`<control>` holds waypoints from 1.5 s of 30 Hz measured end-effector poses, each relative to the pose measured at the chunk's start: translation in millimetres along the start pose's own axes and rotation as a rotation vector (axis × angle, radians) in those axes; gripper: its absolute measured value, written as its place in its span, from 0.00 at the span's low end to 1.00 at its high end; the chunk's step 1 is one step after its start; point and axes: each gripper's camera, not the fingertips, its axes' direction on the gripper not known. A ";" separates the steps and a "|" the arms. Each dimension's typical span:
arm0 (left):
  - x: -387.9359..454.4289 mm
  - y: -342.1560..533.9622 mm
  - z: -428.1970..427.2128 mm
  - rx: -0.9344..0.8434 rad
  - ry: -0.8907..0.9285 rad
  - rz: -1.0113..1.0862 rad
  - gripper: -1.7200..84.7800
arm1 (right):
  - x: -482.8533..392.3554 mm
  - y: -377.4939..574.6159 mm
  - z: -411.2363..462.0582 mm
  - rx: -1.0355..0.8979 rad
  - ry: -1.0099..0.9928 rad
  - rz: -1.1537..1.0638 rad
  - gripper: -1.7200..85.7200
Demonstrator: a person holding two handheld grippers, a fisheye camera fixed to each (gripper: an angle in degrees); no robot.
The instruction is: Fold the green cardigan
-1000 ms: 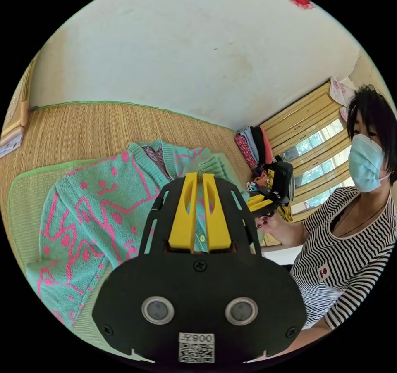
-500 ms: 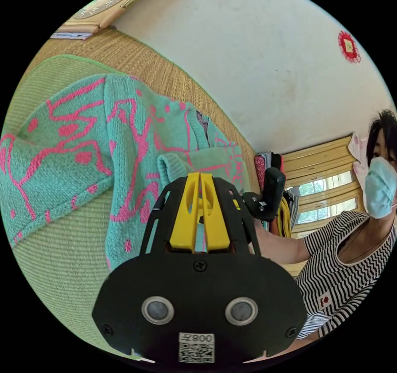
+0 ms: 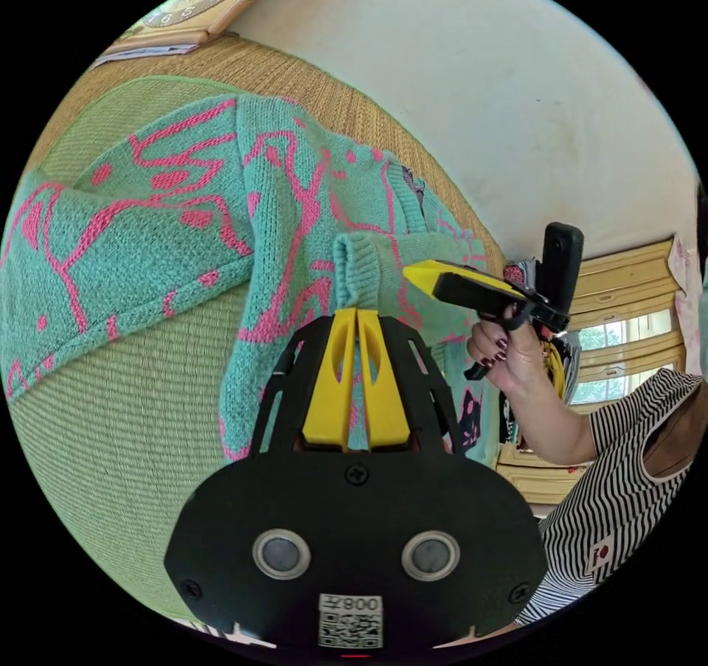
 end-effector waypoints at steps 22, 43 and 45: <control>-235.1 147.2 -238.6 0.604 -0.160 -0.888 0.12 | -34.4 -34.8 72.2 -0.161 0.310 -0.111 0.02; -20.3 95.9 -153.3 0.442 0.180 0.006 0.05 | 68.4 4.6 -8.6 -0.069 -0.097 0.231 0.03; 9.7 97.2 -112.6 0.340 0.176 0.072 0.05 | 85.5 24.2 -38.0 -0.005 -0.194 0.270 0.04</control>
